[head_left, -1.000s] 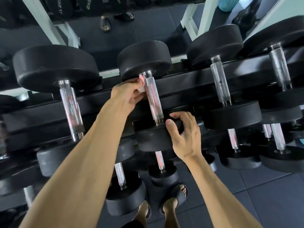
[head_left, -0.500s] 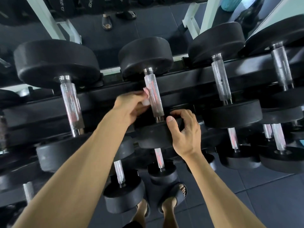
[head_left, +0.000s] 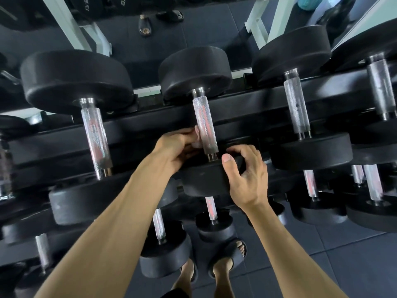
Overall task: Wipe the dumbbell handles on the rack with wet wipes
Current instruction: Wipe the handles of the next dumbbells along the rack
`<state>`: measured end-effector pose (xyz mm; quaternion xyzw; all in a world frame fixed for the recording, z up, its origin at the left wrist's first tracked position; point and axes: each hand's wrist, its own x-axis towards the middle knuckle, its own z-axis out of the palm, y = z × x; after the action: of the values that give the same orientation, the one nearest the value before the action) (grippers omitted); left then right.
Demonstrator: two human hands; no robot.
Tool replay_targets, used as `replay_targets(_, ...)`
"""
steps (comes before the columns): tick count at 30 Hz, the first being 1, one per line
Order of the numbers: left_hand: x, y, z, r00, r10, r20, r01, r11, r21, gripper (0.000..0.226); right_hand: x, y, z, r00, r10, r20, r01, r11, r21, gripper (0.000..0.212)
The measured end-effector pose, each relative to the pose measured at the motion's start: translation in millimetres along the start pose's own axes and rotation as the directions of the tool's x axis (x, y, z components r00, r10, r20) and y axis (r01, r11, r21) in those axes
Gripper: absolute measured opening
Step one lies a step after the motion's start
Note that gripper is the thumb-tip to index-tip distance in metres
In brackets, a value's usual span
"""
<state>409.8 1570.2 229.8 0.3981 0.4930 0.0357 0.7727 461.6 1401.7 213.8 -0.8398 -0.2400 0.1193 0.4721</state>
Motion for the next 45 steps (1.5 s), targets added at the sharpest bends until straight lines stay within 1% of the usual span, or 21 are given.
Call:
replay_targets(3, 18.9, 27.3, 10.4, 0.989, 0.067, -0.134, -0.094, 0.974, -0.206, 0.020, 0.5, -1.0, -0.2, 1.000, 0.015, 0.007, -0.015, 1.000, 0.006, 0.048)
replay_targets(5, 23.6, 38.5, 14.9, 0.984, 0.081, -0.159, -0.124, 0.950, -0.287, 0.022, 0.9, -0.8, -0.5, 1.000, 0.016, 0.004, -0.016, 1.000, 0.018, 0.044)
replay_targets(6, 20.1, 36.3, 13.5, 0.985, 0.084, -0.150, -0.121, 0.958, -0.260, 0.024, 0.8, -0.3, -0.4, 1.000, 0.016, 0.004, -0.016, 1.000, 0.020, 0.044)
replay_targets(9, -4.7, 9.9, 1.6, 0.994, 0.067, -0.088, -0.068, 0.998, -0.011, 0.025, 0.9, 0.5, -0.8, 1.000, 0.009, 0.007, -0.009, 1.000, 0.017, 0.049)
replay_targets(11, -14.9, -0.4, -1.1, 0.996, 0.051, -0.069, -0.047, 0.997, 0.066, 0.024, 0.7, -0.3, -1.3, 1.000, 0.013, 0.013, -0.013, 1.000, 0.017, 0.050)
replay_targets(13, -8.7, 7.5, 2.1, 0.989, 0.086, -0.117, -0.084, 0.996, 0.014, 0.023, 0.1, -1.6, -2.0, 1.000, 0.017, 0.020, -0.017, 1.000, 0.016, 0.050)
replay_targets(16, 5.6, 25.9, 8.7, 0.985, 0.091, -0.149, -0.114, 0.982, -0.153, 0.019, 0.3, -2.8, -2.1, 0.999, 0.024, 0.026, -0.025, 1.000, 0.019, 0.049)
replay_targets(17, 4.3, 24.7, 7.5, 0.986, 0.079, -0.144, -0.098, 0.987, -0.129, 0.019, 0.3, -3.4, -1.9, 0.999, 0.025, 0.025, -0.026, 0.999, 0.020, 0.049)
replay_targets(19, -6.6, 11.4, 1.6, 0.990, 0.054, -0.131, -0.049, 0.998, 0.041, 0.022, 0.4, -3.5, -1.6, 1.000, 0.020, 0.016, -0.021, 1.000, 0.022, 0.049)
replay_targets(21, -19.9, -2.5, -2.5, 0.993, 0.056, -0.108, -0.033, 0.979, 0.203, 0.021, -0.1, -2.7, -1.3, 1.000, 0.020, 0.014, -0.021, 1.000, 0.023, 0.049)
replay_targets(23, -21.1, -0.8, 0.0, 0.987, 0.095, -0.132, -0.068, 0.978, 0.199, 0.018, -0.3, -2.3, -1.7, 1.000, 0.013, 0.013, -0.013, 1.000, 0.024, 0.049)
replay_targets(25, -12.0, 11.8, 3.7, 0.977, 0.115, -0.182, -0.102, 0.992, 0.080, 0.015, -0.3, -2.7, -1.5, 1.000, 0.016, 0.012, -0.017, 0.999, 0.029, 0.049)
replay_targets(27, -5.5, 18.2, 5.4, 0.974, 0.135, -0.184, -0.127, 0.990, 0.052, 0.016, 0.2, -2.7, -1.0, 1.000, 0.023, 0.011, -0.024, 0.999, 0.033, 0.048)
replay_targets(30, -15.5, 5.1, 2.4, 0.984, 0.114, -0.135, -0.084, 0.973, 0.214, 0.025, 0.1, -2.0, -0.4, 1.000, 0.021, -0.004, -0.021, 0.999, 0.028, 0.048)
replay_targets(32, -26.9, -3.8, 1.5, 0.991, 0.109, -0.083, -0.086, 0.966, 0.244, 0.023, 0.2, -1.9, 0.3, 1.000, 0.013, -0.011, -0.012, 1.000, 0.029, 0.049)
replay_targets(34, -25.7, -4.2, 2.2, 0.979, 0.188, -0.074, -0.156, 0.935, 0.318, 0.020, 0.4, -1.3, 0.0, 1.000, 0.015, -0.010, -0.015, 0.999, 0.029, 0.048)
replay_targets(35, -22.7, -0.3, 3.8, 0.963, 0.250, -0.104, -0.198, 0.913, 0.357, 0.020, 0.5, -1.3, -0.4, 1.000, 0.016, -0.009, -0.016, 0.999, 0.033, 0.048)
replay_targets(37, -15.7, 11.5, 7.5, 0.927, 0.324, -0.190, -0.255, 0.915, 0.314, 0.023, 0.3, -1.7, -0.3, 1.000, 0.020, -0.010, -0.020, 0.999, 0.041, 0.048)
replay_targets(39, -9.4, 17.3, 11.0, 0.915, 0.348, -0.205, -0.291, 0.920, 0.262, 0.024, 0.5, -1.7, -0.2, 1.000, 0.025, -0.006, -0.025, 0.999, 0.036, 0.047)
replay_targets(43, -21.5, -1.3, 7.5, 0.949, 0.293, -0.114, -0.226, 0.889, 0.399, 0.024, 0.2, -2.5, 0.0, 1.000, 0.009, -0.020, -0.008, 0.999, 0.034, 0.046)
replay_targets(45, -22.9, -8.8, 4.0, 0.955, 0.273, -0.115, -0.200, 0.881, 0.429, 0.024, -0.2, -2.5, -0.1, 1.000, 0.004, -0.021, -0.004, 1.000, 0.021, 0.045)
